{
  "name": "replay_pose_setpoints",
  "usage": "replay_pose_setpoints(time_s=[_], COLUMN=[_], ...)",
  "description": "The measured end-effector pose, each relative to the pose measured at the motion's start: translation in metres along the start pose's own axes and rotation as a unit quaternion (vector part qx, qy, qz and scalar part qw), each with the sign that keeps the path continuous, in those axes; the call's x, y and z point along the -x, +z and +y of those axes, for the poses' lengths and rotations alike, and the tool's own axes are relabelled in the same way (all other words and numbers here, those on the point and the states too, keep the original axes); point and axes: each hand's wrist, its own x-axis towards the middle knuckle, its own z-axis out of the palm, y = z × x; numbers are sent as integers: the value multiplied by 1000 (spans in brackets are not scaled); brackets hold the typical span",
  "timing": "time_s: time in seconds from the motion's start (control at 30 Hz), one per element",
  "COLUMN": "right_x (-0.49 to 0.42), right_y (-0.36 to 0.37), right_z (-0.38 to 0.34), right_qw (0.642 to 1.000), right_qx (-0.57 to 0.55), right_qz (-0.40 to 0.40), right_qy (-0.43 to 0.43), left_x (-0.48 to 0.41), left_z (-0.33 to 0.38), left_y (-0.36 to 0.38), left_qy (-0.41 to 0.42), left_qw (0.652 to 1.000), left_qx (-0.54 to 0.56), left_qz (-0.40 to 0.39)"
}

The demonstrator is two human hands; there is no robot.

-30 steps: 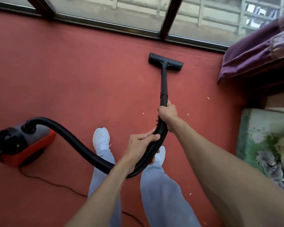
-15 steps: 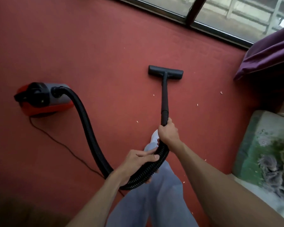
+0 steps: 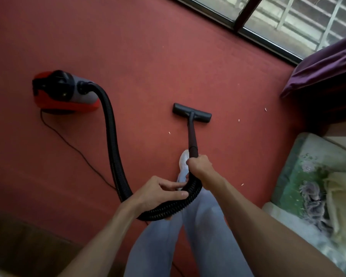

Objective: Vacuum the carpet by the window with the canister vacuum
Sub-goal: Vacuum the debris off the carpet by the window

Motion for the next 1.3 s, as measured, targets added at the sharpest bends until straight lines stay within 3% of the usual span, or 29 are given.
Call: replay_pose_setpoints(time_s=[0.27,0.47,0.67,1.0,1.3], right_x=[-41,-6,45,53,56], right_y=[-19,-15,10,40,51], right_z=[-41,-12,21,53,8], right_qw=[997,1000,999,987,985], right_qx=[46,28,-1,135,163], right_qz=[51,3,-42,-73,12], right_qy=[-18,6,15,48,-45], left_x=[-35,-6,33,64,57], left_z=[12,12,-3,-47,-54], left_y=[6,0,-11,-5,-9], left_qy=[61,3,-34,-28,23], left_qw=[998,999,994,994,999], left_qx=[1,-6,-81,-106,-24], left_qz=[27,-48,-71,-30,42])
